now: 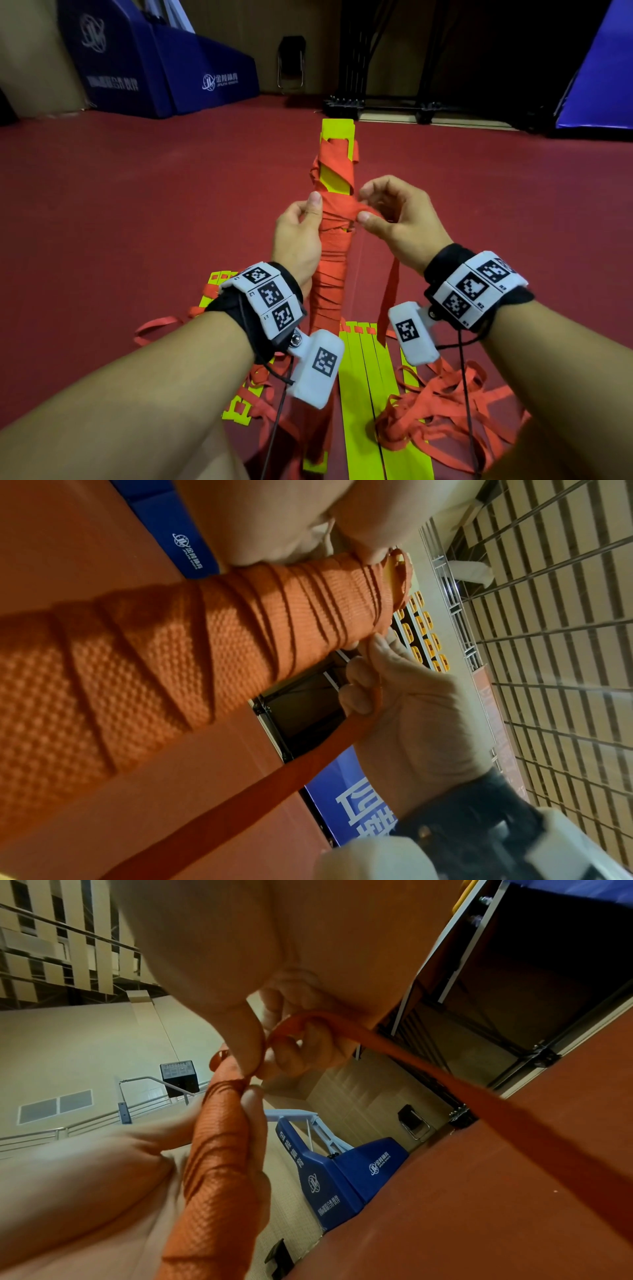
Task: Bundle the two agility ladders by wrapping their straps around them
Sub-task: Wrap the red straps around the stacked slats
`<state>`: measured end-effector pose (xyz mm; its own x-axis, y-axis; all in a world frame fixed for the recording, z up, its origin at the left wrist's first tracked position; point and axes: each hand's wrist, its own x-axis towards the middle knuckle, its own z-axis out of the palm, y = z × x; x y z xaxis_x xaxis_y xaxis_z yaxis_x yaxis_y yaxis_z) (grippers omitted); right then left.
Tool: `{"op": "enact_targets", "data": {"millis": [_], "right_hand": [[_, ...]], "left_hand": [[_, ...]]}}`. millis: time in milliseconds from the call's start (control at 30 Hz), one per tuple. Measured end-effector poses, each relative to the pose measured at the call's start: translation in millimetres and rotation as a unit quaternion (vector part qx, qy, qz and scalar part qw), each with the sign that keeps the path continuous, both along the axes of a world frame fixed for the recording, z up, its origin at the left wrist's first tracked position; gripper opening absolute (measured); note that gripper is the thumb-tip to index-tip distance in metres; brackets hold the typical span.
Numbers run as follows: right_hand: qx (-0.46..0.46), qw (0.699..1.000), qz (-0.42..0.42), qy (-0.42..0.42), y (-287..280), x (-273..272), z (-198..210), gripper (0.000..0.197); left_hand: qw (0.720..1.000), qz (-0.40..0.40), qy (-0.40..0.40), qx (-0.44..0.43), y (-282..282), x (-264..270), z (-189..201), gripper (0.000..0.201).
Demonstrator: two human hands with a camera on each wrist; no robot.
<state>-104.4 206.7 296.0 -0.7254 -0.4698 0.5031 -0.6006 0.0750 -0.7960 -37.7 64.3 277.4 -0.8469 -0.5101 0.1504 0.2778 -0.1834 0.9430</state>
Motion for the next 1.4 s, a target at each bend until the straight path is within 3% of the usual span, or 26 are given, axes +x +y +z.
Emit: {"op": "enact_targets", "data": {"millis": [100, 333, 533, 733, 967, 1067, 1200, 1400], "right_hand": [[0.015, 1.0, -0.008, 0.005, -0.6, -1.5, -2.5, 0.02], [-0.025, 0.999, 0.022, 0.009, -4.7, 8.7, 1.1, 0.01], [-0.001, 0.999, 0.031, -0.006, -9.3, 12.9, -2.9, 0.014], [0.024, 0.998, -0.054, 0.005, -10.0, 7.2, -8.2, 0.026], [0.044, 0.991, -0.124, 0.008, -5.8, 4.1, -2.3, 0.034], [0.035, 0.996, -0.079, 0.0, -2.0, 4.3, 2.5, 0.029], [0.025, 1.0, 0.005, -0.005, 2.9, 5.5, 6.9, 0.002], [0.02, 0.993, -0.103, 0.061, -0.4, -2.0, 1.5, 0.011]], "left_hand": [[1.0, -0.03, -0.001, 0.005, -1.1, 0.1, 1.2, 0.048], [0.998, -0.038, -0.038, -0.013, -1.8, 4.3, 1.1, 0.038], [0.996, -0.033, -0.059, -0.053, 0.1, 2.2, -3.7, 0.027], [0.995, -0.093, -0.038, -0.006, 5.3, 3.0, -3.7, 0.049], [0.986, -0.152, -0.007, -0.064, 9.8, 6.1, -5.1, 0.033], [0.984, -0.16, -0.01, -0.071, 8.1, 7.5, -1.6, 0.023], [0.988, -0.143, 0.005, -0.062, 3.2, 6.7, -0.1, 0.019], [0.991, -0.114, -0.024, -0.059, 4.9, 8.4, 1.6, 0.032]]}}
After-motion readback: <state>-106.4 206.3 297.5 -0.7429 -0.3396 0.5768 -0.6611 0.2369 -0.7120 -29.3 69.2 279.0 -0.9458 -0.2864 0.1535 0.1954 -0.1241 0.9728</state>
